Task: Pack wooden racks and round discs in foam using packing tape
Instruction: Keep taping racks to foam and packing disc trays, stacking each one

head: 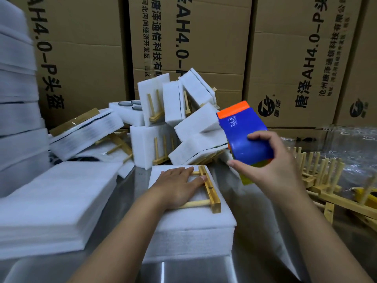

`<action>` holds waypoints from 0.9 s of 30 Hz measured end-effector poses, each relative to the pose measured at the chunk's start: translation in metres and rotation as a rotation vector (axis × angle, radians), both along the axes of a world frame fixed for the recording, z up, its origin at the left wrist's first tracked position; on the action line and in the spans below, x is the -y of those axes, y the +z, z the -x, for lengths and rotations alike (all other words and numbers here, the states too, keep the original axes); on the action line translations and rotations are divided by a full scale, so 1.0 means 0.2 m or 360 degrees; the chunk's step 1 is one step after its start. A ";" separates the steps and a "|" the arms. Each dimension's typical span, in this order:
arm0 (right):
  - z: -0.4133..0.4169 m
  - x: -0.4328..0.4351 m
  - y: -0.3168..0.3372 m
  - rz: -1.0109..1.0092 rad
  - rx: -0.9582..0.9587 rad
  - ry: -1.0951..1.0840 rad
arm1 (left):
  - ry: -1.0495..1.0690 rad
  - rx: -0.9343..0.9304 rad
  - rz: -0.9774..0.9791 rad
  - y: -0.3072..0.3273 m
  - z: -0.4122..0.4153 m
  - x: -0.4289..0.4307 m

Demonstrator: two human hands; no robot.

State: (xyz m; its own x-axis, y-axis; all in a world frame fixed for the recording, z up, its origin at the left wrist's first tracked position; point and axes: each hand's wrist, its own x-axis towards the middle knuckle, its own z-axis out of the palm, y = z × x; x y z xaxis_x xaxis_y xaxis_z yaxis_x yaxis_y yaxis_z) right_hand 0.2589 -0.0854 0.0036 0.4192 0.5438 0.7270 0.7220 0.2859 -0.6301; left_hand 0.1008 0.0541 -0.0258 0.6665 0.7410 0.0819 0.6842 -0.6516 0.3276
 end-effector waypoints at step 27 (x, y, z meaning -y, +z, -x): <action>0.02 0.00 0.06 0.0019 -0.0480 0.0803 | -0.0017 0.0025 -0.0124 0.00 0.01 0.02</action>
